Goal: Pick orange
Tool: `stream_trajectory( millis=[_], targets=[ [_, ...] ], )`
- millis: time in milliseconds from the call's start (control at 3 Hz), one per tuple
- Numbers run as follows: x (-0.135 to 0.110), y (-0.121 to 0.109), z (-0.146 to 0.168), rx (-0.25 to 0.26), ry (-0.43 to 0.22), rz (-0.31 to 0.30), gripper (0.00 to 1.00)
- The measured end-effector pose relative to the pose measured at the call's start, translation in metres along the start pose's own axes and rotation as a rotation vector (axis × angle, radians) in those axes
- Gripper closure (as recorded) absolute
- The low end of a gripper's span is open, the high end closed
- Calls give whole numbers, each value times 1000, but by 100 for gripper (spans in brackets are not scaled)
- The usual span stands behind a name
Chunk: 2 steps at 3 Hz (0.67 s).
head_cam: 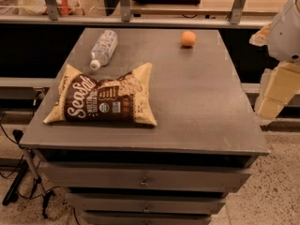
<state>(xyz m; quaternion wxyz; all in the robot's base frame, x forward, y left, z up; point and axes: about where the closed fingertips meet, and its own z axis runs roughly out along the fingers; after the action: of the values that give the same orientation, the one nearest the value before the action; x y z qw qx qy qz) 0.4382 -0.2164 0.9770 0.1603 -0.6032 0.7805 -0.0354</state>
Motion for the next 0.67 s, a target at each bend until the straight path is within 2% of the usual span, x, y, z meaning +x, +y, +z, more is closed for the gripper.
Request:
stream_trajectory(
  millis=[333,667],
  targets=[
    [0,0,0,0,0,0,0],
    [-2,-6,0,13,-28,9,0]
  ],
)
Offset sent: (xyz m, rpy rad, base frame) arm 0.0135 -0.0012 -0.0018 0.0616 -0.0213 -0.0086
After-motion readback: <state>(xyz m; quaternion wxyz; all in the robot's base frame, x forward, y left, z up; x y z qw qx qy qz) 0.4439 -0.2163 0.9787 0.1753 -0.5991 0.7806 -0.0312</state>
